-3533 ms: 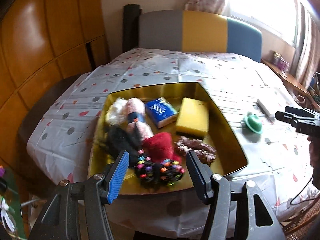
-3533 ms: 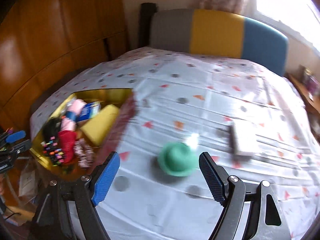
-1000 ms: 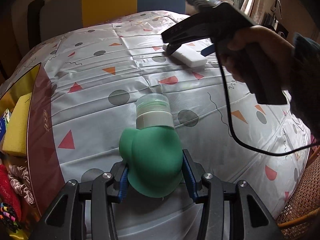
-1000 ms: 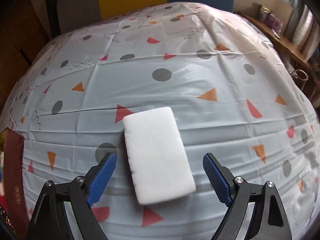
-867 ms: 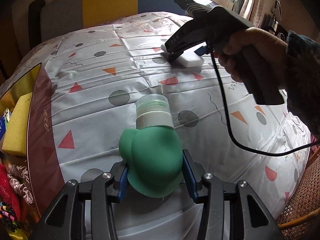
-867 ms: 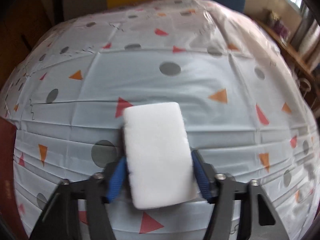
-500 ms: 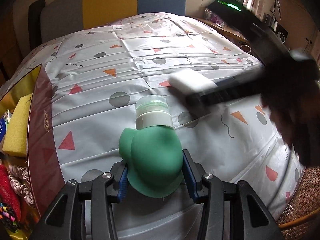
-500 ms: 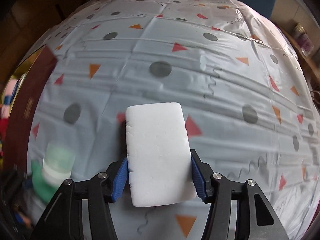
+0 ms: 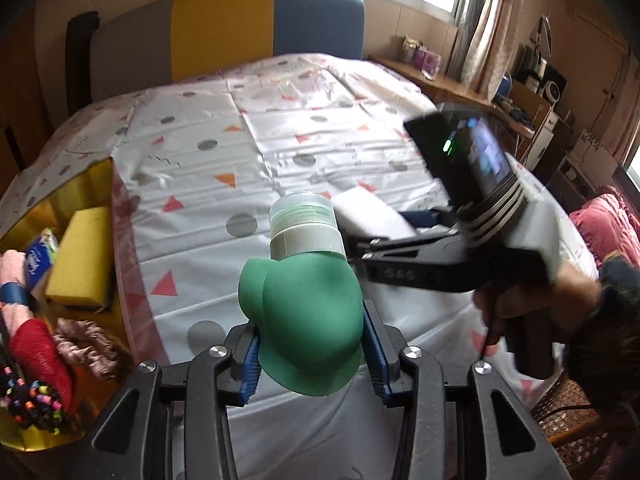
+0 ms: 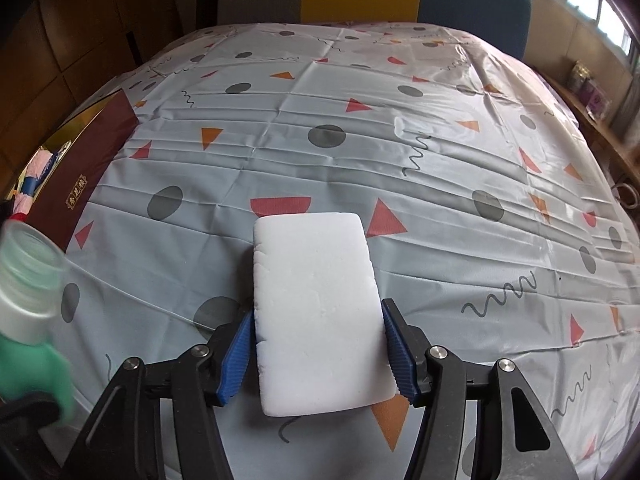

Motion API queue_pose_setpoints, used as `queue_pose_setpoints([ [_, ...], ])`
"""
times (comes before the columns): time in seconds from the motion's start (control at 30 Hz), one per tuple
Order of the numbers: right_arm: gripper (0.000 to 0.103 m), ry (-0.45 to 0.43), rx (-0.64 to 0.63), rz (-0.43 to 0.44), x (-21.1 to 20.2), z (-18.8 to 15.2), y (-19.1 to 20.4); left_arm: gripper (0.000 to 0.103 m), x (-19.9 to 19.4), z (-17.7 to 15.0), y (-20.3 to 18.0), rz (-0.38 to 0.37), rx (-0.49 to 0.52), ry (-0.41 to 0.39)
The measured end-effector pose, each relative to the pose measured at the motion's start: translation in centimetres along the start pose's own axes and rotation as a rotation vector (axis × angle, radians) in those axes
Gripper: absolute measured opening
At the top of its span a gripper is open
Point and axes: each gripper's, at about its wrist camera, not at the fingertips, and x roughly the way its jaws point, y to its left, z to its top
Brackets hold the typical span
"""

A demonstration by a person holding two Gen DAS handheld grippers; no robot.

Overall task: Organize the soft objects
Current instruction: 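Carry the green cup with the left gripper into the tray and release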

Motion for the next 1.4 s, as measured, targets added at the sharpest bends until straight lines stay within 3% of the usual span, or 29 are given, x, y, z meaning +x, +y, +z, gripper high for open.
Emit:
queue_pose_setpoints([
  [0.33,0.061,-0.029,-0.016,-0.001,0.1,-0.3,0.1,0.044,-4.3,0.2,2.5,0.045,-0.078,-0.051],
  [0.67,0.06,-0.054,-0.033,-0.009,0.1,-0.4,0.2,0.044,-7.2,-0.5,6.6,0.143,-0.164,-0.096],
  [1.4,0.06,-0.082,-0.044,-0.021,0.2,-0.5,0.2,0.044,-9.4,-3.2,13.0,0.285,-0.296,-0.106],
])
